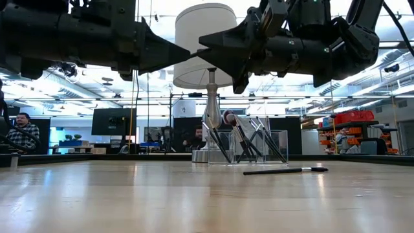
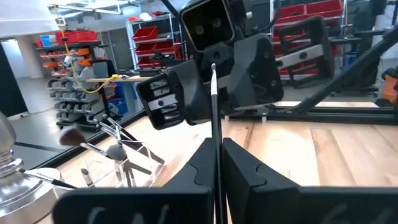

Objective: Put items in baskets/containers
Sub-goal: Put the black eyeshadow brush into the transparent organizer

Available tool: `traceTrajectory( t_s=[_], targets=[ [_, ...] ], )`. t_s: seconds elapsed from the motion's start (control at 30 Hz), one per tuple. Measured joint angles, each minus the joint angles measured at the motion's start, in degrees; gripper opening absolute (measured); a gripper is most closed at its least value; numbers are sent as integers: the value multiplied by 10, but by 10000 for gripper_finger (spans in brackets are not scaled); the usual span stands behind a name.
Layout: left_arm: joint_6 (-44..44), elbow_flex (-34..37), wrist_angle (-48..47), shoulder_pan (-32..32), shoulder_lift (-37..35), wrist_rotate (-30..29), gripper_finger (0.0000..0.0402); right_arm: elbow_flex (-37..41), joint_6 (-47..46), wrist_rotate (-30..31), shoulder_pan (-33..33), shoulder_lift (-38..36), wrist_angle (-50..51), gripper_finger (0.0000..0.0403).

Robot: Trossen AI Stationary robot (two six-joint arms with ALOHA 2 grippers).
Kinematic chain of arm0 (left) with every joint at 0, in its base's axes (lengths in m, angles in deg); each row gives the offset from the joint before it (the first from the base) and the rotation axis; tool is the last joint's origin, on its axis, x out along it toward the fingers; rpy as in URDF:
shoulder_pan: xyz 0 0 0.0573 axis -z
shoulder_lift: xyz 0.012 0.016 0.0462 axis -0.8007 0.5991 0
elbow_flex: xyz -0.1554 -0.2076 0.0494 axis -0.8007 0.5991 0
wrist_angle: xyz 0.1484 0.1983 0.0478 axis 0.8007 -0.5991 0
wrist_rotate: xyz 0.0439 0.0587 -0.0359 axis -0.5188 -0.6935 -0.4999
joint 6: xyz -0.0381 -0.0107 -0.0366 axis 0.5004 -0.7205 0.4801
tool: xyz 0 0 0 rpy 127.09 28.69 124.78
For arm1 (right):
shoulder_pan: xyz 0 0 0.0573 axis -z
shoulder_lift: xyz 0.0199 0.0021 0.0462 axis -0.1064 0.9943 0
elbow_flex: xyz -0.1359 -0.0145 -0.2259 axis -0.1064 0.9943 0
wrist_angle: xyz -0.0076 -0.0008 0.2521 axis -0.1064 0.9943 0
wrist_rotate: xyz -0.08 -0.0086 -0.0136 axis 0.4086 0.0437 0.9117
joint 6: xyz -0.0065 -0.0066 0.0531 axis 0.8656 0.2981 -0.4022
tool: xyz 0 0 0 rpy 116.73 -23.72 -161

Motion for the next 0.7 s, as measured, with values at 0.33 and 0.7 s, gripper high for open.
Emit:
traceTrajectory(
  t_s=[0.33,0.7],
  targets=[
    [1,0,-1,-2,0,0,30,0,0,-1,0,0,13,16],
    [1,-1,-24,-2,0,-2,52,0,-4,-1,0,0,20,11]
  ],
)
